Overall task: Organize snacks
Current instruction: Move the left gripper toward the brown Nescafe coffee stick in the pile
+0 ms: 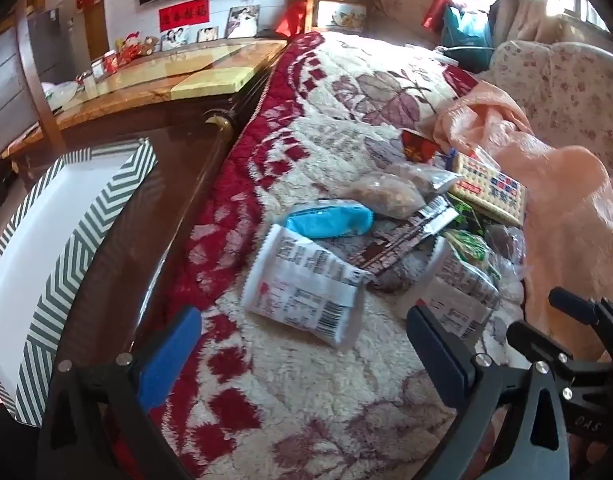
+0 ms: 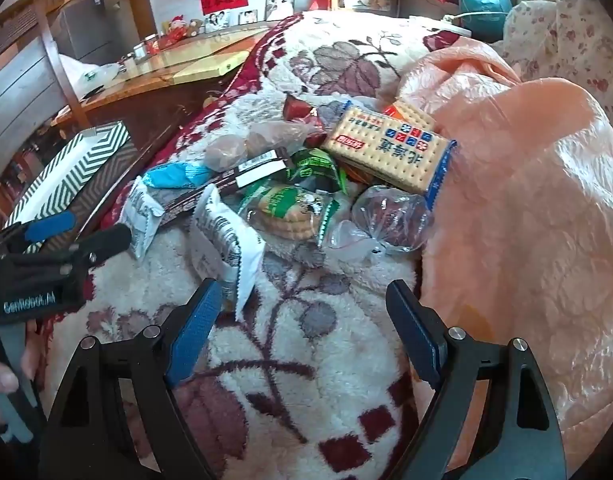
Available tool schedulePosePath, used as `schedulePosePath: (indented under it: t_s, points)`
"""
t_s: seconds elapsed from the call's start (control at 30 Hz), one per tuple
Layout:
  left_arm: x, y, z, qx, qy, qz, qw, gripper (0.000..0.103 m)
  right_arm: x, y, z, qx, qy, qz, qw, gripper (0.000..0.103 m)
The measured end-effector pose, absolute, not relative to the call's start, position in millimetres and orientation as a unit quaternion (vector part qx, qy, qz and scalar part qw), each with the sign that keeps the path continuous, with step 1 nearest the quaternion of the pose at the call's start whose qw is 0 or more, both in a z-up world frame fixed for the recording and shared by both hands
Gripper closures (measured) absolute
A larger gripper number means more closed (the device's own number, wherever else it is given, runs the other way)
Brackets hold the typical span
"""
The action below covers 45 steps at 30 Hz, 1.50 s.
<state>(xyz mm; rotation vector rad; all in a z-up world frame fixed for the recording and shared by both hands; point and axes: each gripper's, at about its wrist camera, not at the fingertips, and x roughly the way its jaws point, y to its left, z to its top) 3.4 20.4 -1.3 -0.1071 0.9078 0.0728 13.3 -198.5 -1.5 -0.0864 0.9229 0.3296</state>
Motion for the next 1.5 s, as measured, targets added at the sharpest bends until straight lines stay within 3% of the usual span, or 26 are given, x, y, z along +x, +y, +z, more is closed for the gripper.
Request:
schedulePosePath:
  t_s: [0.73,1.17,1.43,1.5]
  points:
    - [12.1,46.9,-16.3,-0.088,0.462,0.047,0.881,0.000,16.1,-195.5,-10.3,-0.041,0.463,0.172,0.869,0.018]
    - [47.3,3.1,-0.2,-0.018,0.464,-0.070,0.883,0.000,17.6,-200.5,-16.9,-0.023,0.474,0.183,0.861,0.018]
    - [73.9,-19.7,-12.5,0.017,0.484,-0.120,0.866,0.012,20.1,-207.1,-18.5,-0.009,0.478,0.189,0.858,0.018]
    - [78.6,-21.9,-14.0,0.018,0.492,-0.130,0.861,0.020,21.6,-208.5,-20.4,-0.005,0.481,0.188,0.856,0.018]
